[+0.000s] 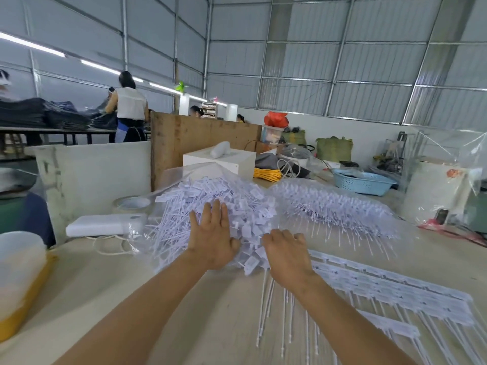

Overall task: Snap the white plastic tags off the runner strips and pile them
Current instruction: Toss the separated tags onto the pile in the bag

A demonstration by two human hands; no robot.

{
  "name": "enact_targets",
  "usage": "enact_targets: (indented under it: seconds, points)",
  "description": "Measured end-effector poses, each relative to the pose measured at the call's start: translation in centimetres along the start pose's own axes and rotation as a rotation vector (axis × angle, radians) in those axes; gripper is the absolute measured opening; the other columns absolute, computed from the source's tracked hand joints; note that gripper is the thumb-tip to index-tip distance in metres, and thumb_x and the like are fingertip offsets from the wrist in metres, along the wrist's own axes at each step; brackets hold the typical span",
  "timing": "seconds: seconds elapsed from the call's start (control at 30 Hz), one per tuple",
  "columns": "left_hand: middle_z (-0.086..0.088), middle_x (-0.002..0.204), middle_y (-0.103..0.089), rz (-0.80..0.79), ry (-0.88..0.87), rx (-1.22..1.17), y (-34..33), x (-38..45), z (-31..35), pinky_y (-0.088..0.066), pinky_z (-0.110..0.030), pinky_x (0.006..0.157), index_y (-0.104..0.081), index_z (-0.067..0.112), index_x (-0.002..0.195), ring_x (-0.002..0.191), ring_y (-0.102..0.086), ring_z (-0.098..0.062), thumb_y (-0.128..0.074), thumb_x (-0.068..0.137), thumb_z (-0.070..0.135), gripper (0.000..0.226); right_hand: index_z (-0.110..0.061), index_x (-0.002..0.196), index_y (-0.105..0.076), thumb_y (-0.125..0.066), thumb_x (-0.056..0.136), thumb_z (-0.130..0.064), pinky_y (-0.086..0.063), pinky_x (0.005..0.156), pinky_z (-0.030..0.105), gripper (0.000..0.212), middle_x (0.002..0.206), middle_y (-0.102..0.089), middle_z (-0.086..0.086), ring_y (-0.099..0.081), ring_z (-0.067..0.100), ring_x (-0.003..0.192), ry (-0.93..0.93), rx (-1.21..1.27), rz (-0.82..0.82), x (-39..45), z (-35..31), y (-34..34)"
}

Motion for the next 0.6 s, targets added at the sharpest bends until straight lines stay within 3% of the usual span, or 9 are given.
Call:
enact_targets:
  seconds: [0.17, 0.27, 0.33, 0.4, 0.47, 0.53, 0.6]
  points:
    - [-0.009, 0.146, 0.041, -0.155, -0.227, -0.093, -0.2, -0.3, -1.7, 0.016, -0.058, 0.11, 0.028, 0.02, 0.143, 0.136, 0.035, -0.032, -0.029, 0.071, 0.087, 0.114, -0.01, 0.118, -0.048, -0.048, 0.08, 0.007, -0.037, 0.086, 0.033, 0.042, 0.107, -0.064, 0.006, -0.056, 0.024, 0.103, -0.113, 0.053, 0.054, 0.4, 1.1, -0.4]
    - [-0.009, 0.144, 0.044, -0.11, -0.295, 0.026, 0.3, 0.7, -1.8, 0.018, -0.059, 0.106, 0.033, 0.024, 0.14, 0.132, 0.038, -0.035, -0.041, 0.063, 0.088, 0.124, -0.009, 0.127, -0.034, -0.051, 0.079, 0.008, -0.038, 0.073, 0.032, 0.054, 0.097, -0.064, 0.008, -0.06, 0.027, 0.091, -0.127, 0.242, 0.099, 0.6, 1.7, -0.4]
    - [-0.006, 0.143, 0.045, -0.117, -0.387, 0.055, 0.6, 1.4, -1.4, 0.019, -0.06, 0.105, 0.033, 0.032, 0.139, 0.13, 0.04, -0.032, -0.049, 0.062, 0.085, 0.124, -0.01, 0.126, -0.034, -0.055, 0.085, -0.002, -0.042, 0.07, 0.033, 0.047, 0.095, -0.065, 0.011, -0.062, 0.03, 0.089, -0.187, 0.396, 0.113, 0.6, 2.1, -0.2]
    - [-0.004, 0.147, 0.04, -0.069, -0.469, 0.068, 0.6, 1.8, -0.9, 0.016, -0.062, 0.108, 0.026, 0.038, 0.141, 0.134, 0.035, -0.032, -0.049, 0.068, 0.081, 0.113, -0.009, 0.116, -0.041, -0.058, 0.092, -0.024, -0.044, 0.069, 0.033, 0.032, 0.094, -0.068, 0.013, -0.064, 0.031, 0.091, -0.3, 0.585, 0.142, 0.8, 2.6, -0.1]
    - [-0.002, 0.155, 0.026, 0.024, -0.484, 0.071, 0.5, 2.0, -0.4, 0.008, -0.063, 0.111, 0.013, 0.037, 0.147, 0.141, 0.023, -0.033, -0.044, 0.079, 0.074, 0.096, -0.007, 0.106, -0.045, -0.061, 0.091, -0.034, -0.046, 0.07, 0.033, 0.034, 0.091, -0.068, 0.014, -0.064, 0.03, 0.089, -0.362, 0.802, 0.146, 1.0, 2.4, -0.1]
    - [-0.002, 0.158, 0.01, 0.07, -0.412, -0.018, 0.7, 2.2, -0.2, 0.003, -0.061, 0.113, -0.006, 0.032, 0.15, 0.144, 0.011, -0.031, -0.044, 0.084, 0.068, 0.084, -0.008, 0.111, -0.04, -0.069, 0.085, -0.026, -0.05, 0.074, 0.034, 0.042, 0.093, -0.066, 0.014, -0.065, 0.028, 0.086, -0.385, 1.07, 0.126, 1.2, 1.6, 0.0]
    - [-0.002, 0.158, -0.004, 0.086, -0.314, -0.155, 1.0, 2.4, -0.5, -0.002, -0.057, 0.115, -0.021, 0.029, 0.147, 0.145, 0.001, -0.029, -0.045, 0.086, 0.064, 0.075, -0.009, 0.122, -0.035, -0.072, 0.082, -0.015, -0.047, 0.076, 0.032, 0.055, 0.108, -0.061, 0.014, -0.061, 0.028, 0.094, -0.389, 1.081, 0.156, 0.8, 0.8, -0.1]
Point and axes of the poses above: each hand's wrist, its own x-axis towards the middle knuckle, its own y-axis out of the back of the hand, z = x × y, the point moved 1 cm from there along x, towards the middle knuckle
